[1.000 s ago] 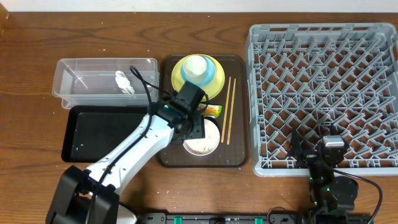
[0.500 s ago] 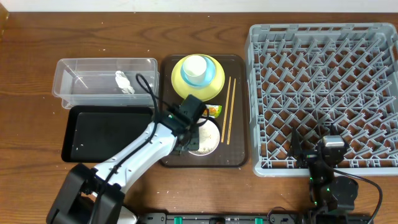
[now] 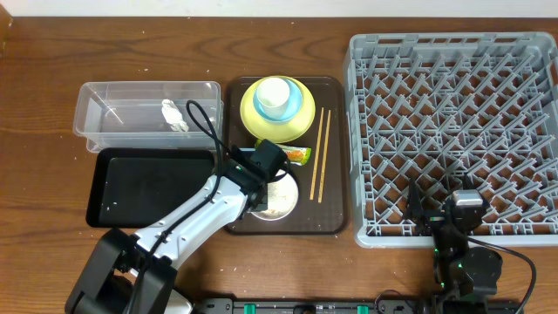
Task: Sort waste into correct bins and load items into the dishwasher rack
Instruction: 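Move the left gripper to the rim of the white rice bowl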
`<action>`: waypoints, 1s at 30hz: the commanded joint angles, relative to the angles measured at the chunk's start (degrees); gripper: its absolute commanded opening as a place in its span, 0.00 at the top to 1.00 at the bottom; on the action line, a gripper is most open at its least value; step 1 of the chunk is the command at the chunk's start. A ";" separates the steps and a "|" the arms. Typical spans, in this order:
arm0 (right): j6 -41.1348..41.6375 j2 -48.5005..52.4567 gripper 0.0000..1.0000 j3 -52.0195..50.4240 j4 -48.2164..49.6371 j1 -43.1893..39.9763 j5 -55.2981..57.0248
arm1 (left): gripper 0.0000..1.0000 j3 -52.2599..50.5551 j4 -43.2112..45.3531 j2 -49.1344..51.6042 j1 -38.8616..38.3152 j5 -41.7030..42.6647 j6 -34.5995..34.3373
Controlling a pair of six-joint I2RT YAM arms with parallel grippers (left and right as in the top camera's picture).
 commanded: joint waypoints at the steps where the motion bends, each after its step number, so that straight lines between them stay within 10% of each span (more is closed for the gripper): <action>1: 0.35 -0.24 0.01 -0.07 -0.24 0.15 0.22 | 0.60 -0.04 -0.83 0.52 0.04 -8.94 -0.26; 14: 0.35 -0.24 0.01 -0.07 -0.24 0.15 0.22 | 0.53 0.98 -1.38 -3.61 0.04 -15.34 -0.22; 30: 0.35 -0.24 0.00 -0.07 -0.24 0.15 0.22 | 0.62 1.07 -0.20 -15.67 -0.02 17.62 -0.24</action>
